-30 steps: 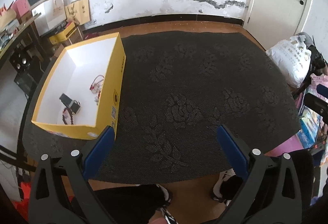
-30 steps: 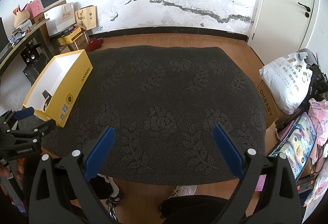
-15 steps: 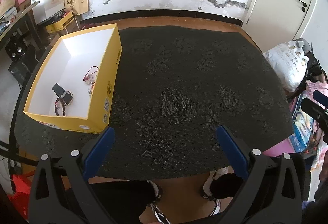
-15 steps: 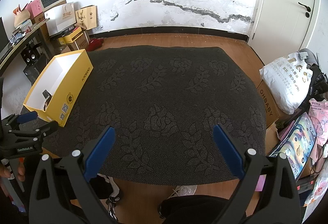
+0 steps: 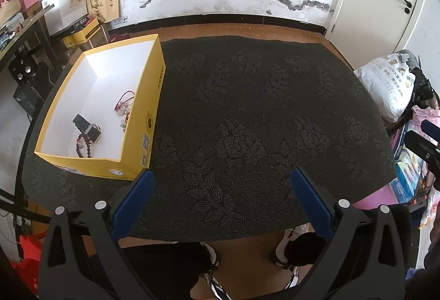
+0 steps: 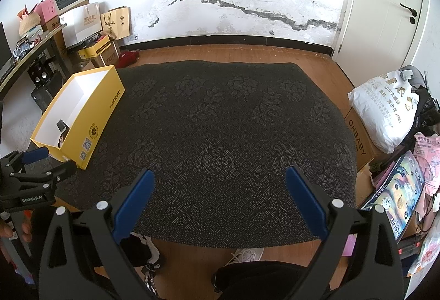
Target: Organize jewelry
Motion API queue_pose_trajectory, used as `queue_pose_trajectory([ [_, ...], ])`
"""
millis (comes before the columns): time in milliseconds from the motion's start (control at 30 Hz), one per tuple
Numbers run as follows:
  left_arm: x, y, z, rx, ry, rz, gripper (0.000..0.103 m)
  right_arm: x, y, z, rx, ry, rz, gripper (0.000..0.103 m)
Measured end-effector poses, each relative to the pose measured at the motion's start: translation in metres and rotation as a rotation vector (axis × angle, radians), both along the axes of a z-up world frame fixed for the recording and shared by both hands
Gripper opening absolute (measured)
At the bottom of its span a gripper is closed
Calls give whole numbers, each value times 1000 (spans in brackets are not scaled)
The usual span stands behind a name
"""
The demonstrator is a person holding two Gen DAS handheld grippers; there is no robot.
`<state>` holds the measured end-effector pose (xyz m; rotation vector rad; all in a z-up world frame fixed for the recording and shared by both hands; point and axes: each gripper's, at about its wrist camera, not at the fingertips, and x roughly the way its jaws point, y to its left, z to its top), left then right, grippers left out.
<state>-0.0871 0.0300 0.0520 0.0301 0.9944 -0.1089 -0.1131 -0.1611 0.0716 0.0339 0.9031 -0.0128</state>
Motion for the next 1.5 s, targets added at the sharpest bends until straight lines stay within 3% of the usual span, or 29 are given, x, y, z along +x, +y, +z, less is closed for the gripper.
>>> queue_pose_trajectory([
  [1500, 1, -1, 0, 17, -5, 0, 97, -2, -1, -2, -1, 1, 4, 93],
])
